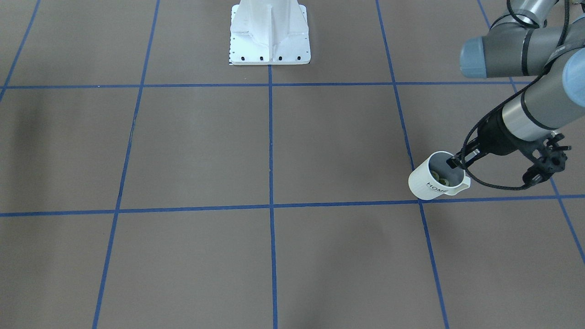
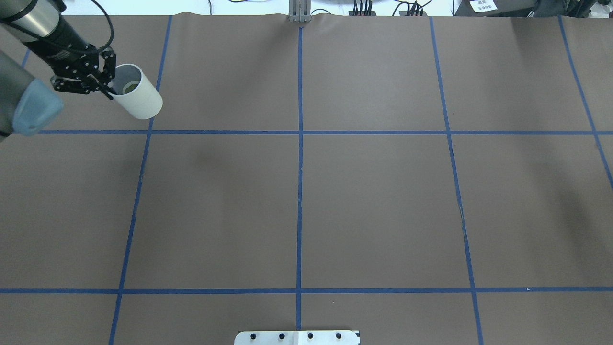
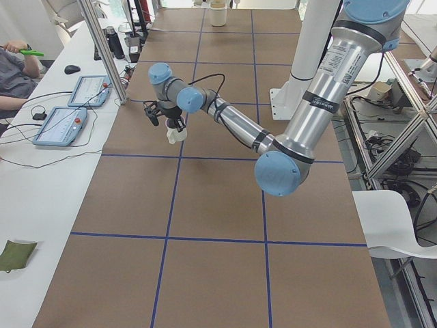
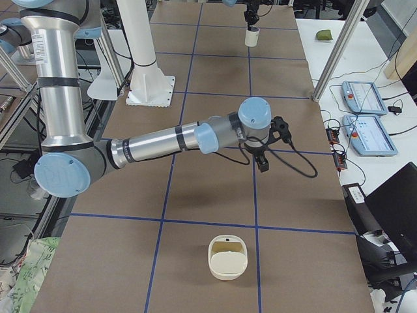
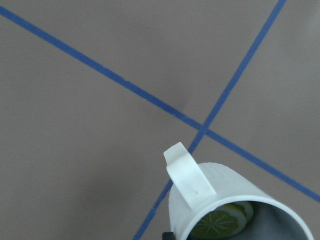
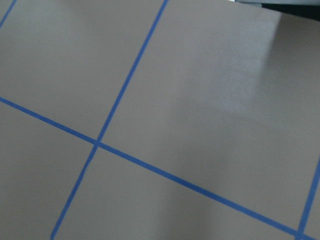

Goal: Left arm hands cup to right arm to dump lemon

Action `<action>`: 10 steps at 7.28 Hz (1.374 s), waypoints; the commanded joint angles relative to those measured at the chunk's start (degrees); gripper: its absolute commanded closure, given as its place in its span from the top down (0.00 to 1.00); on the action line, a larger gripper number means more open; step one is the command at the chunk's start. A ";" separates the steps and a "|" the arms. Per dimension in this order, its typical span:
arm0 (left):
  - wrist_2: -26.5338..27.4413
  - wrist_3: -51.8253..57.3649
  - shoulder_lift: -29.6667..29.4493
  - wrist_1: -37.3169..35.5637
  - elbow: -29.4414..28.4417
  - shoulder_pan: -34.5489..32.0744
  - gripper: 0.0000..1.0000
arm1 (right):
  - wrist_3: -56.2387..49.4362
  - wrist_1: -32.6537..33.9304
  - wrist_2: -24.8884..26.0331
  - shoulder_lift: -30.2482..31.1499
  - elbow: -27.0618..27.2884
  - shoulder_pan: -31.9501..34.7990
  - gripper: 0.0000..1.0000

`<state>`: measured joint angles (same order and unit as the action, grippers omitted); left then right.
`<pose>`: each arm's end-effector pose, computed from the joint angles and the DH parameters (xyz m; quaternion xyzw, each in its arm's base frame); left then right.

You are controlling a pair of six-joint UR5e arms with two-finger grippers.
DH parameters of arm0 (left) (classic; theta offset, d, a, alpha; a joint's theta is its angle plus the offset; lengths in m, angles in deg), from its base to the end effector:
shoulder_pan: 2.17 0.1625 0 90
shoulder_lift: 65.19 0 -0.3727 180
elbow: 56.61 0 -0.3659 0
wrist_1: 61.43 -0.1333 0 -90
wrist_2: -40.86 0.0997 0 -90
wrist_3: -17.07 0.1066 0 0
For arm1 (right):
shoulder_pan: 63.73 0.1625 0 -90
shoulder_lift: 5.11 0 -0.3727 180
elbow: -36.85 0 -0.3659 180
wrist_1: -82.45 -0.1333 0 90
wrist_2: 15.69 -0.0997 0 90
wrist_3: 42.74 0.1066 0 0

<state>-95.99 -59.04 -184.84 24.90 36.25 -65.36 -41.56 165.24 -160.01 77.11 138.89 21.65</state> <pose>0.2280 -0.5743 0.3055 -0.1588 0.4186 -0.2807 0.8490 0.0053 -0.5138 0.4178 0.1852 -0.4538 -0.1326 0.8615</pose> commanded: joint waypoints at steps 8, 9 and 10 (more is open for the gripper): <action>-9.03 -23.82 -19.47 1.71 -13.93 3.33 0.00 | 29.50 -39.55 44.53 -16.45 -0.96 -47.63 0.98; -12.52 -24.08 -20.70 4.78 -15.85 4.46 0.00 | 29.50 -40.86 47.44 -17.43 -0.79 -50.72 0.98; -15.17 -25.39 -21.41 5.50 -16.13 5.00 0.00 | 29.76 -42.87 48.77 -17.53 -0.96 -52.15 0.98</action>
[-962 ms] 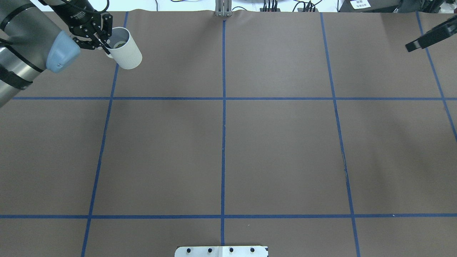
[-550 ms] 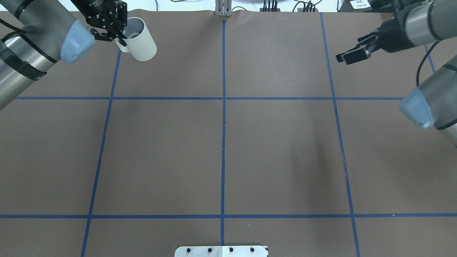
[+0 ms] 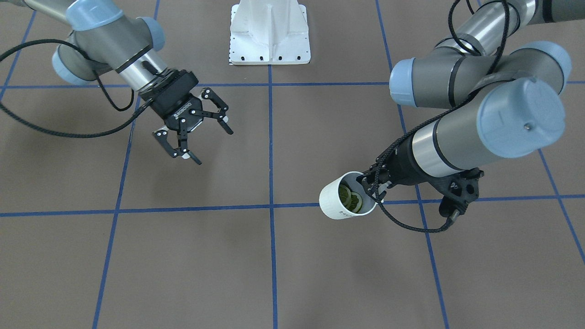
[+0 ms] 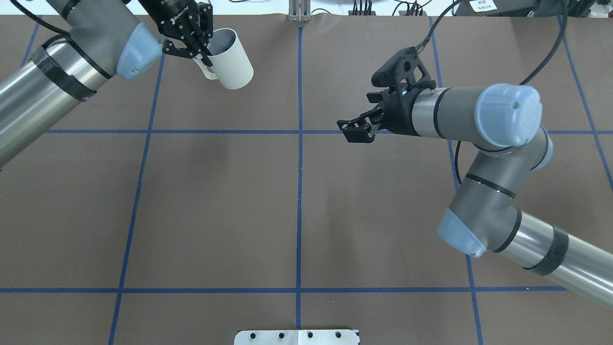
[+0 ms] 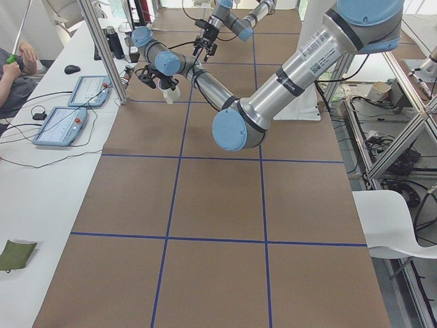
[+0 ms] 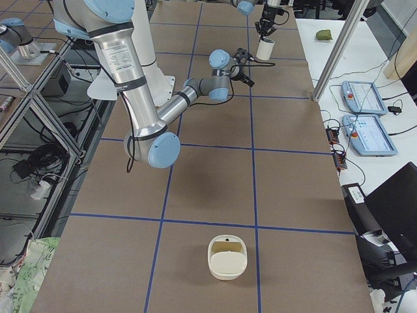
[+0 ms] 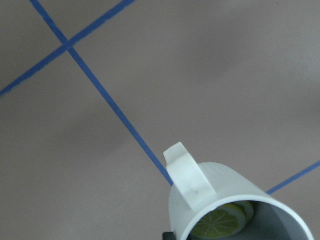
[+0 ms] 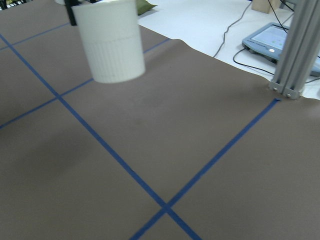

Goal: Left arm hands cup to right arm to dump lemon

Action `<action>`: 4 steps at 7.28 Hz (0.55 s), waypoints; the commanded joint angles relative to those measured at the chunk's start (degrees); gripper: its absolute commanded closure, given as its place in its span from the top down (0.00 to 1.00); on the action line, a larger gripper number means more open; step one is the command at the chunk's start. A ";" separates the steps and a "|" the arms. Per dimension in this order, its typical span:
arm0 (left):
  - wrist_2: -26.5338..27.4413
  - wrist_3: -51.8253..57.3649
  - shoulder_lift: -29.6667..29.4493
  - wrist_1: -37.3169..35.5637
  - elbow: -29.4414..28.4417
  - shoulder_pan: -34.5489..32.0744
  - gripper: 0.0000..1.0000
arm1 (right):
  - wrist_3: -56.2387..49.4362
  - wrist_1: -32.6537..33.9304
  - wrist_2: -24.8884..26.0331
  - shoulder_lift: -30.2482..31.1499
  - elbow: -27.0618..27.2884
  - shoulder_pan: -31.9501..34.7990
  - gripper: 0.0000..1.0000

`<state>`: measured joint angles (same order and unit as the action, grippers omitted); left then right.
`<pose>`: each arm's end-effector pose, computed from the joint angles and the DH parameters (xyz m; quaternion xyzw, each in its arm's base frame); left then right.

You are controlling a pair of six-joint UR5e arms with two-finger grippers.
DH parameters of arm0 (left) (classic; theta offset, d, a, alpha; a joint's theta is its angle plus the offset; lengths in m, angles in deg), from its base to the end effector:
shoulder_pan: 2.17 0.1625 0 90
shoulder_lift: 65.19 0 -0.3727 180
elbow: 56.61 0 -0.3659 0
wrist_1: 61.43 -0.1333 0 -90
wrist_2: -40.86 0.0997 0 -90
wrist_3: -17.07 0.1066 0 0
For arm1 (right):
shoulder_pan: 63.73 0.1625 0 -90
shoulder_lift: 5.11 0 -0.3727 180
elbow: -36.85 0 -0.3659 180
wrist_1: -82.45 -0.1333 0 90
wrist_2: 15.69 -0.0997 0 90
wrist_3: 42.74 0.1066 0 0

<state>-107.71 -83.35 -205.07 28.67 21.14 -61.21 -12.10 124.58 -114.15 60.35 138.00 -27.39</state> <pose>0.3174 -0.6115 0.1622 -0.3057 0.4476 -0.3402 0.7684 -0.3878 -0.4313 0.2008 0.4557 -0.4867 -0.1965 0.7189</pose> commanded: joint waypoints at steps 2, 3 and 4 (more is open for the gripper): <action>-5.32 -1.71 -2.31 5.33 -1.02 4.08 0.00 | 2.30 -2.58 4.58 -0.78 0.28 -3.64 0.98; -5.32 -1.54 -3.19 5.70 -1.11 5.67 0.00 | 2.32 -2.58 6.16 -1.04 0.37 -4.08 0.98; -5.32 -1.80 -4.16 5.61 -1.03 6.12 0.00 | 2.23 -2.49 7.40 -1.21 0.37 -4.69 0.98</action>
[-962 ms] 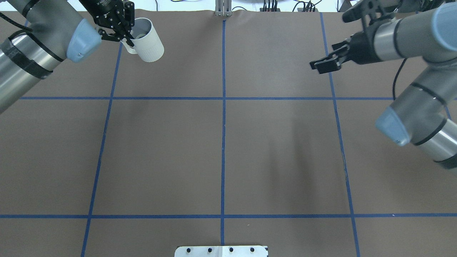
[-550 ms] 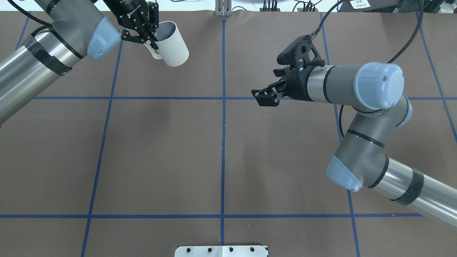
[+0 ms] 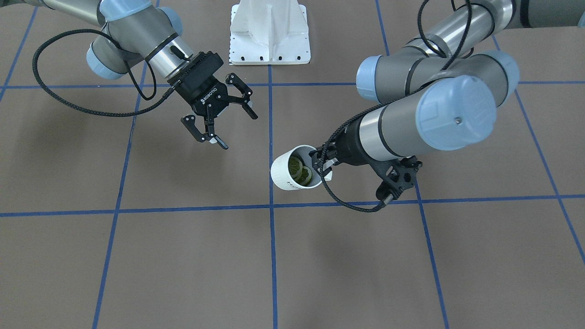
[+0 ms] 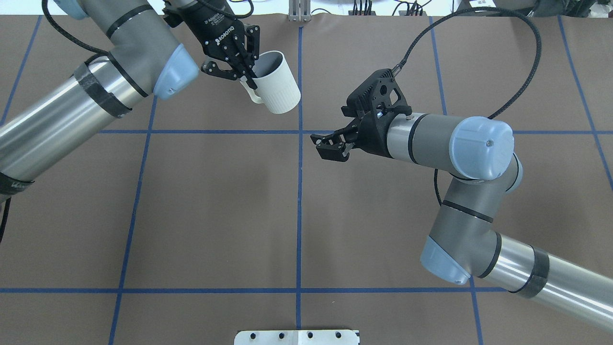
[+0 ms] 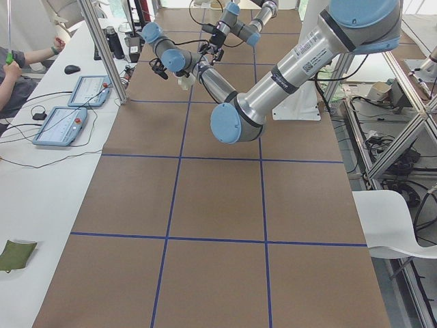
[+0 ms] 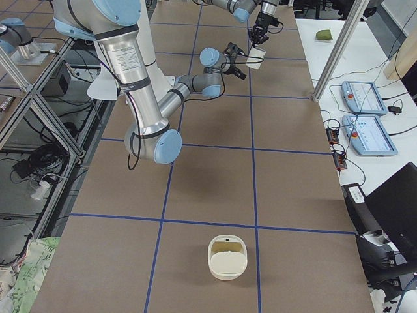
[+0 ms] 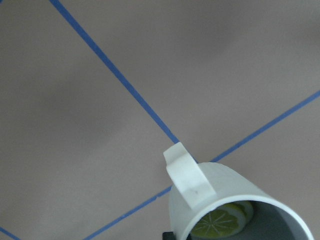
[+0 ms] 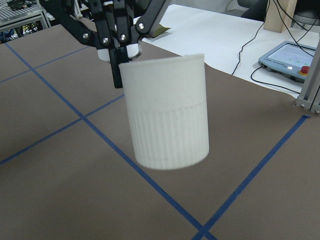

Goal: Left arm hands cup to right arm to dump lemon

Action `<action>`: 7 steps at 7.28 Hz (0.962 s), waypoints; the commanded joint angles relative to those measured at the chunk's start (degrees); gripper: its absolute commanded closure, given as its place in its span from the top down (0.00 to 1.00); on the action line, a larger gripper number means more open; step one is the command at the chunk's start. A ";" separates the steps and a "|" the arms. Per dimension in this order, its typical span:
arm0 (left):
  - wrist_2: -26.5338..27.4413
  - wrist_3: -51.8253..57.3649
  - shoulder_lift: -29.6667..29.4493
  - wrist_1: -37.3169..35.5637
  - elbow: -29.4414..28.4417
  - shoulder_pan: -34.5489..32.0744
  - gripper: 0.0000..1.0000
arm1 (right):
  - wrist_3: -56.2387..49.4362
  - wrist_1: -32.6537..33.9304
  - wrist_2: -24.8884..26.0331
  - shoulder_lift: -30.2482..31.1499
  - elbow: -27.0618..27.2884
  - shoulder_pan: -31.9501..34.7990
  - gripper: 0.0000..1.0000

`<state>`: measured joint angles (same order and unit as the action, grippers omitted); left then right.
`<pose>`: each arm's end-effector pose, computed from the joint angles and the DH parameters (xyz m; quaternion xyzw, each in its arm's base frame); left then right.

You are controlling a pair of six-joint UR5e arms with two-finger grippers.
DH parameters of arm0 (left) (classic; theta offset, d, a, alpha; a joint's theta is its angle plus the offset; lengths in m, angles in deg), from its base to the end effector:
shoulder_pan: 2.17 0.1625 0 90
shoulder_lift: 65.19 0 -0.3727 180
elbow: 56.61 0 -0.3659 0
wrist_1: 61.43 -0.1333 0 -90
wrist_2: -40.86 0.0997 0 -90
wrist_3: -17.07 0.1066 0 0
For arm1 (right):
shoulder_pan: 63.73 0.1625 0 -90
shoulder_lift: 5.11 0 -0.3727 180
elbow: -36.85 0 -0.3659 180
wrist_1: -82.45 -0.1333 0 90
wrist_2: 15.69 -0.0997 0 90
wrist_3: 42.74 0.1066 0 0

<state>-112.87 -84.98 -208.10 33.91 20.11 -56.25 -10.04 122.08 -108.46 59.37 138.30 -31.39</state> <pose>0.3701 -0.5752 0.1168 -0.3389 0.4781 -0.2589 0.7678 -0.4079 -0.4099 0.1841 0.4742 -0.5020 -0.1726 0.7024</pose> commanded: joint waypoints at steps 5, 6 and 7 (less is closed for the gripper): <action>-0.24 0.09 -1.49 0.63 0.53 4.24 0.00 | -0.44 0.53 3.29 -0.68 -0.55 -1.23 0.98; -0.25 0.01 -1.49 0.54 1.05 4.59 0.00 | -0.45 0.62 4.17 -0.76 -0.55 -1.23 0.98; -0.25 -0.08 -1.58 0.54 1.49 4.77 0.00 | -0.45 0.63 5.22 -0.76 -0.55 -1.93 0.98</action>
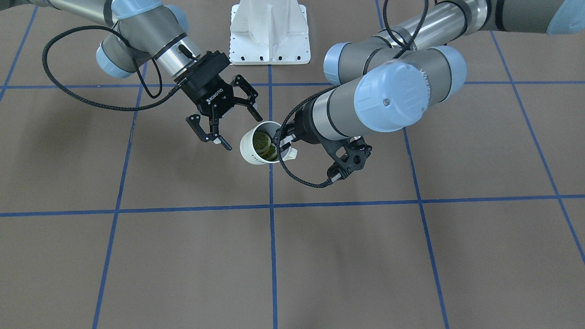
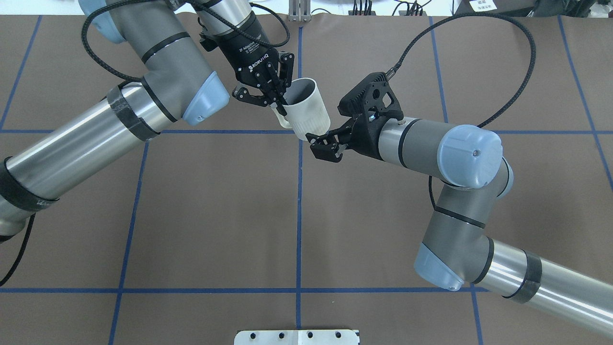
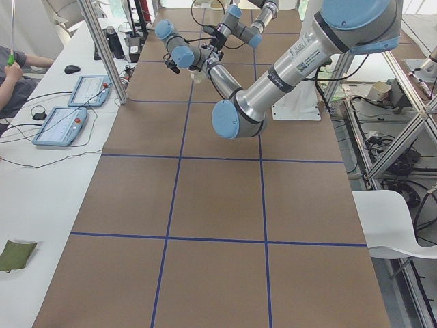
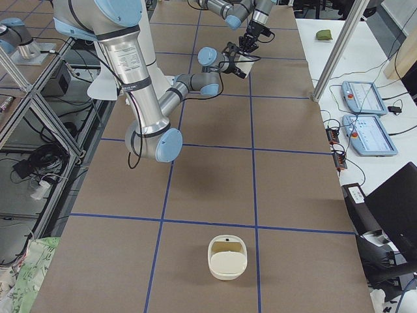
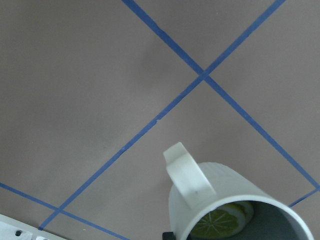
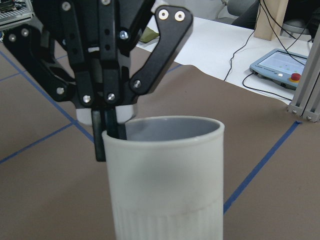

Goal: Left arm hands cup to right arm to dump lemon

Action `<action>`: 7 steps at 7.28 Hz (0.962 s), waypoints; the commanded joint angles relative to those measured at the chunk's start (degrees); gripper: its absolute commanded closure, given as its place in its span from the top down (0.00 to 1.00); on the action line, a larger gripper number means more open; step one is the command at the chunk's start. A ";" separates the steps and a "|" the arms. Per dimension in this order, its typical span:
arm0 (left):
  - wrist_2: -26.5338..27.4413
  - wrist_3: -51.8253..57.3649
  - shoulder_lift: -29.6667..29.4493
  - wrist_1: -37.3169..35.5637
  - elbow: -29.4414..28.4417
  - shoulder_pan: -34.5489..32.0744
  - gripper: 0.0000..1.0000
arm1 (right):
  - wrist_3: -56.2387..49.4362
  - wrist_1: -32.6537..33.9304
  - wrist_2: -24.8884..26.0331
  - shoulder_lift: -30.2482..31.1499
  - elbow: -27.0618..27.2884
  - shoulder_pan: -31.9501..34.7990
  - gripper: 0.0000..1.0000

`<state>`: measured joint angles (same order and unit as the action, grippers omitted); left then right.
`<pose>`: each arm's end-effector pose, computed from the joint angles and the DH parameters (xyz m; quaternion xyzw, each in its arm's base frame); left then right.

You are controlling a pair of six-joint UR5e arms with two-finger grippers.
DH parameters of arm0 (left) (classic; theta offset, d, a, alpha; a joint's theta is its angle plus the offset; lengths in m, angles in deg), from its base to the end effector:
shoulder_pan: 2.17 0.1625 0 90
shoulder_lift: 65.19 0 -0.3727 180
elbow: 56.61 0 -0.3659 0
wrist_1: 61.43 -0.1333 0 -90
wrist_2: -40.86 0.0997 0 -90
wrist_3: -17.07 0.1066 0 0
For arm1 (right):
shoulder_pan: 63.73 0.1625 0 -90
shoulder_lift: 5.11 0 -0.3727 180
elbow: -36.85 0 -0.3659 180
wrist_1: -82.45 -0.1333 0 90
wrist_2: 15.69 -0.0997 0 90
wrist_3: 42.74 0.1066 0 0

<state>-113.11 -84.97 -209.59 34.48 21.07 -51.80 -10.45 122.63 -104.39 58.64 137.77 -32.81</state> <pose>0.4093 -0.5394 0.0915 -0.3470 0.4824 -0.2122 0.7758 -0.4176 -0.4083 0.1817 0.4867 -0.4867 -0.1604 0.7075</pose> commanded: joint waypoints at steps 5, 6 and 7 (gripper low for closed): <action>0.07 -0.27 0.00 -0.03 2.45 1.46 0.00 | 0.23 -0.02 3.62 -0.03 -0.20 -2.01 0.98; -0.01 -0.27 0.09 -0.11 2.90 1.55 0.00 | 0.23 -0.10 3.62 -0.03 -0.20 -2.01 0.98; 0.07 -0.18 0.26 -0.03 2.91 1.90 0.00 | 0.49 -0.10 3.62 -0.20 -0.20 -2.09 0.98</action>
<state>-113.08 -85.20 -209.51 34.43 23.64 -50.26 -10.18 122.56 -100.79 58.56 137.59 -34.84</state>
